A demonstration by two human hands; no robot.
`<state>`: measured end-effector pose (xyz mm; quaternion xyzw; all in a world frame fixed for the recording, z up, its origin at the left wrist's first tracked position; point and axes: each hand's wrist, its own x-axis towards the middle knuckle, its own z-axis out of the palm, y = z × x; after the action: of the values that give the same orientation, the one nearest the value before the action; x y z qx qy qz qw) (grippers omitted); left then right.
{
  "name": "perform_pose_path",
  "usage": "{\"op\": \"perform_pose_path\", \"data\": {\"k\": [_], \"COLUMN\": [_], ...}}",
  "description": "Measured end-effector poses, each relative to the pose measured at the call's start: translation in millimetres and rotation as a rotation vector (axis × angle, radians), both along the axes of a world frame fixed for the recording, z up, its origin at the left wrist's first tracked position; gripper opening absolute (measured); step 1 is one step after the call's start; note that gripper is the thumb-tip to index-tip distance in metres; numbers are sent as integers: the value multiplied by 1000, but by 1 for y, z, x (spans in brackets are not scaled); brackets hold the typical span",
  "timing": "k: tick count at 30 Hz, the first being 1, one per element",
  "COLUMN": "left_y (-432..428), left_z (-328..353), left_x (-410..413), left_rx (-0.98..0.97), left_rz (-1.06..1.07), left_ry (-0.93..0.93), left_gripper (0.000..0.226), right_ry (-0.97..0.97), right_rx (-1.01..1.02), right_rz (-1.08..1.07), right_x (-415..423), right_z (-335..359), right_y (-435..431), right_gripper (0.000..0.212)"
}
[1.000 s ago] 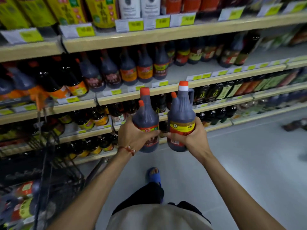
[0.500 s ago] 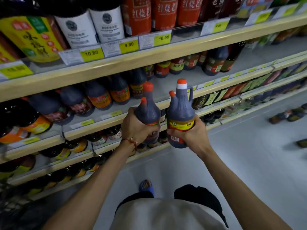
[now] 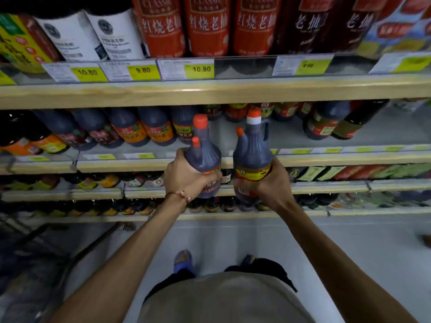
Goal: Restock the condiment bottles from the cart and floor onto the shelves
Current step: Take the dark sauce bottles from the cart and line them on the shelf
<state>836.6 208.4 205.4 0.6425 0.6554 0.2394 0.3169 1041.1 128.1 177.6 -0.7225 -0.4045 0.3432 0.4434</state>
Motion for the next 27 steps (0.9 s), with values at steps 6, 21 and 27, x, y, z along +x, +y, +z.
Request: {"op": "perform_pose_path", "data": {"k": [6, 21, 27], "left_y": [-18, 29, 67], "left_z": [-1, -23, -37], "left_x": [35, 53, 64], "left_rx": [43, 332, 428], "left_rz": [111, -68, -177], "left_ry": [-84, -234, -241], "left_gripper": [84, 92, 90], "right_ry": [-12, -28, -28], "right_rx": [28, 160, 250], "right_rz": [102, -36, -105], "right_x": [40, 51, 44], "right_z": [10, -6, -24], "right_y": [7, 16, 30], "right_gripper": [97, 86, 86]}}
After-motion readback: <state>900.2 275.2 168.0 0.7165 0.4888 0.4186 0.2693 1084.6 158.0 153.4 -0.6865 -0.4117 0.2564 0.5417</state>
